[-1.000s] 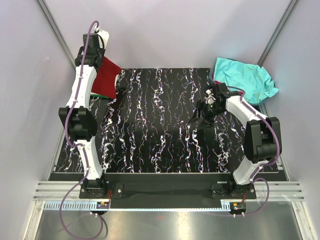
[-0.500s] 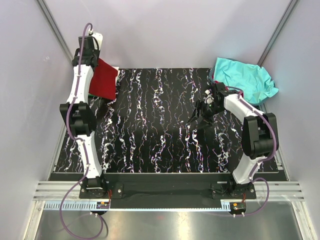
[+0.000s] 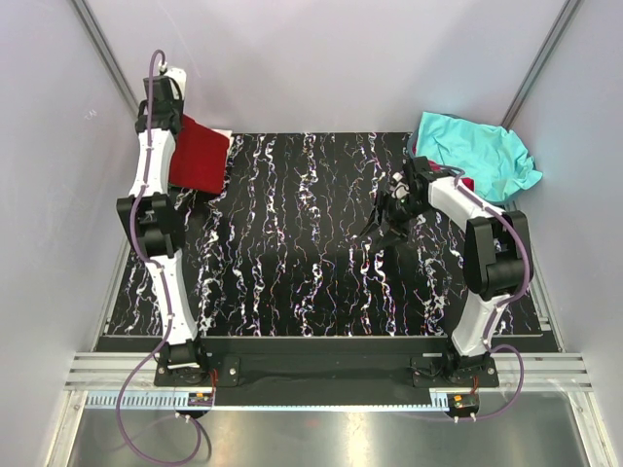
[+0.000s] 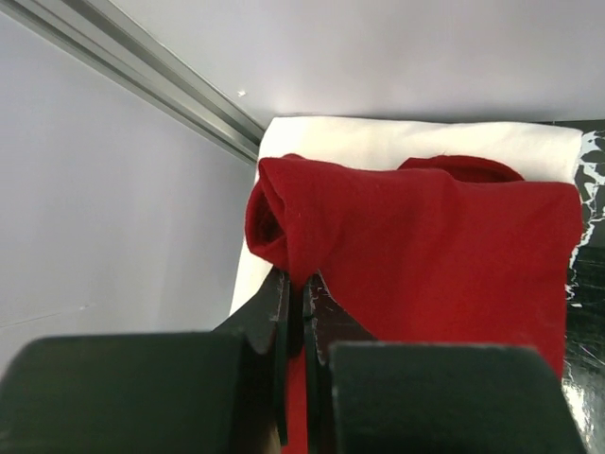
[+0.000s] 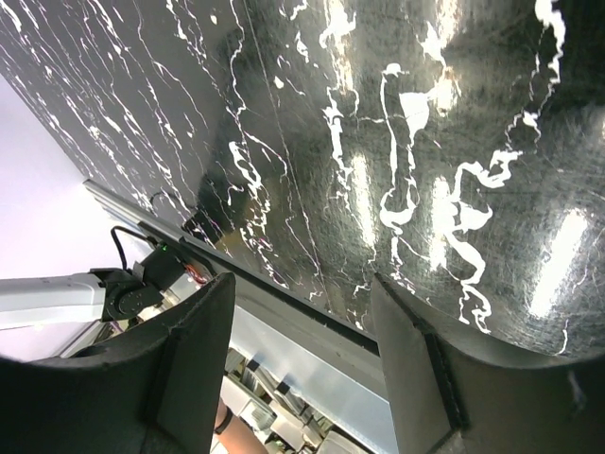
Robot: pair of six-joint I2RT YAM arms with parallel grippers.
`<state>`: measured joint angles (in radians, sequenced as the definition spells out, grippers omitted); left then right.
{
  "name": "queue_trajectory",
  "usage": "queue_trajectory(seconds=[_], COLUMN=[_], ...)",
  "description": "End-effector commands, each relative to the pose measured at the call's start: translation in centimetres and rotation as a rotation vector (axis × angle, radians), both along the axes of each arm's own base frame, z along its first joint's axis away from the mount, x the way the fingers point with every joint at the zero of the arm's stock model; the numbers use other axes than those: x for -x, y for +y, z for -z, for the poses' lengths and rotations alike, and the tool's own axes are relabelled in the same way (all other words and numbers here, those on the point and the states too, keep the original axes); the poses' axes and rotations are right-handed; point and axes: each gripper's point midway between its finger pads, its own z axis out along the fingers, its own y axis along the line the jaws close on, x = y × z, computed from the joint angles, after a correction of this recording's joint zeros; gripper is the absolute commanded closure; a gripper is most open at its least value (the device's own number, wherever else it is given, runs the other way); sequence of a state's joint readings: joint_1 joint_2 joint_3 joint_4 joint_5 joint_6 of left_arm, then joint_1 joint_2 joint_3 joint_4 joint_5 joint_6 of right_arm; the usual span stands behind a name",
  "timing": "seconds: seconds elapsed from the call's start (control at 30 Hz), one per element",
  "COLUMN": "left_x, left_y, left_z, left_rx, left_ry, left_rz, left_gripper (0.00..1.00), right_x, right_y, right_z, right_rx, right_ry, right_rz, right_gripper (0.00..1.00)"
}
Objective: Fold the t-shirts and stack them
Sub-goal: Neatly place the folded tshirt to the corner
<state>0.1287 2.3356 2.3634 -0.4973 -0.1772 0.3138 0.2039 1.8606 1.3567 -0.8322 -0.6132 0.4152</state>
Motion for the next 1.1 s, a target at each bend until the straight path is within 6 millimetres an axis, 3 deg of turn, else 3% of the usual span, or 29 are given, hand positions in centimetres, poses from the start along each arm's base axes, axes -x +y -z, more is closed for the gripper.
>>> queue_trajectory(seconds=[0.0,0.4,0.43,0.47,0.5,0.57,0.7,0.73,0.87,0.9,0.97,1.0,1.03,1.07], left_x=[-2.1,-3.0,-2.9,-2.9,-2.8,-2.4,-2.2,-1.9,-1.1,-0.9,0.5,1.3,2.8,3.8], left_y=[0.2,4.3,5.0,5.6,6.3,7.2,6.6,6.5,3.3,1.2,-1.6,-4.6,-6.1,-7.1], left_z=[-3.6,0.1,0.5,1.2,1.4,0.9,-0.9,-1.4,-2.9,-2.3,-4.5,-2.7,-5.5,-5.5], left_rx=[0.001,0.036,0.02,0.012,-0.001,-0.002,0.031,0.039,0.077,0.088,0.11,0.135,0.157,0.189], left_ry=[-0.156,-0.156,-0.153,-0.148,-0.148,-0.16,-0.203,-0.203,-0.196,-0.172,-0.181,-0.133,-0.175,-0.168], left_rz=[0.004,-0.091,-0.121,-0.145,-0.173,-0.218,-0.23,-0.231,-0.192,-0.168,-0.143,-0.117,-0.105,-0.09], left_gripper=[1.0,0.99,0.94,0.66,0.53,0.4,0.12,0.11,0.09,0.09,0.04,0.01,0.01,0.01], right_x=[-0.9,-1.6,-1.5,-1.5,-1.7,-1.6,-1.5,-1.5,-1.0,-0.3,0.0,0.9,0.8,1.1], right_y=[0.6,2.0,2.1,2.3,2.5,2.8,3.0,2.9,3.0,3.0,3.2,3.1,3.2,3.1], right_z=[-0.9,-0.5,-0.5,-0.3,-0.5,-0.5,-1.2,-1.4,-2.7,-2.3,-3.3,-2.7,-3.7,-3.8], right_rx=[-0.002,0.01,0.011,0.015,0.015,0.019,0.027,0.028,0.003,-0.003,-0.042,-0.044,-0.064,-0.065], right_ry=[-0.016,0.006,0.011,0.016,0.011,0.013,0.002,-0.006,-0.044,-0.023,-0.052,-0.026,-0.071,-0.081], right_rz=[-0.001,-0.006,-0.01,-0.012,-0.012,-0.021,-0.021,-0.018,-0.008,0.004,0.012,0.027,0.031,0.038], right_gripper=[0.34,0.34,0.34,0.34,0.34,0.34,0.34,0.33,0.33,0.33,0.33,0.33,0.32,0.32])
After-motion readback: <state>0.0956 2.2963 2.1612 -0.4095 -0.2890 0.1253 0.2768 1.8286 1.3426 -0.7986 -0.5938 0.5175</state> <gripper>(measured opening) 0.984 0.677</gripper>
